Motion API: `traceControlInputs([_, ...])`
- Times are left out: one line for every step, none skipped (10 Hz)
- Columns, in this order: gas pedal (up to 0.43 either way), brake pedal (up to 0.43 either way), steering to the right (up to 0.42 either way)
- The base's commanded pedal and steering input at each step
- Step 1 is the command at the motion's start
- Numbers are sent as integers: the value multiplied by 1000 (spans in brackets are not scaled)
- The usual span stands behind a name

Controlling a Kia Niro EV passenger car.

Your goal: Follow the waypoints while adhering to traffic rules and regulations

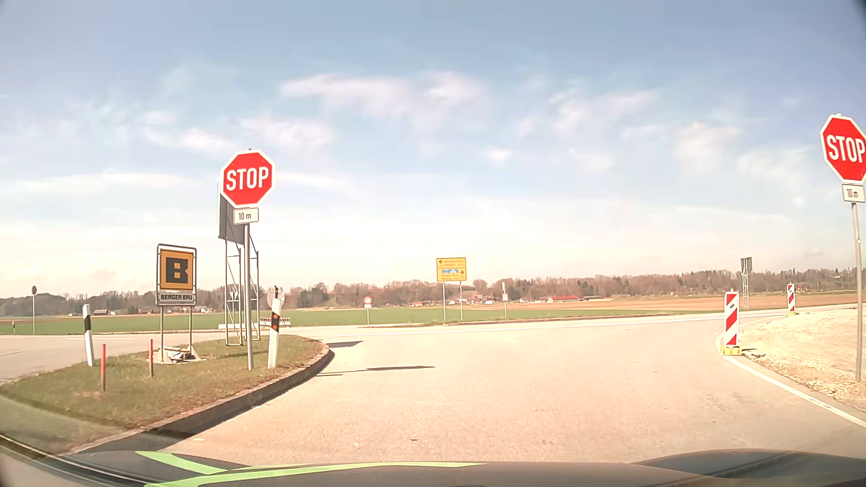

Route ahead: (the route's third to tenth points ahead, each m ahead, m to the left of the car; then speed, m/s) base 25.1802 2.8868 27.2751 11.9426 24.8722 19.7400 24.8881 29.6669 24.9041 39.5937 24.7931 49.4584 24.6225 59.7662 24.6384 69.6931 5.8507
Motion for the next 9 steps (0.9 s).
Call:
traceControlInputs([0,0,19])
traceControlInputs([0,0,14])
traceControlInputs([0,0,11])
traceControlInputs([0,6,9])
traceControlInputs([0,0,2])
traceControlInputs([0,0,-6])
traceControlInputs([0,0,-11])
traceControlInputs([0,12,-12])
traceControlInputs([0,61,-12])
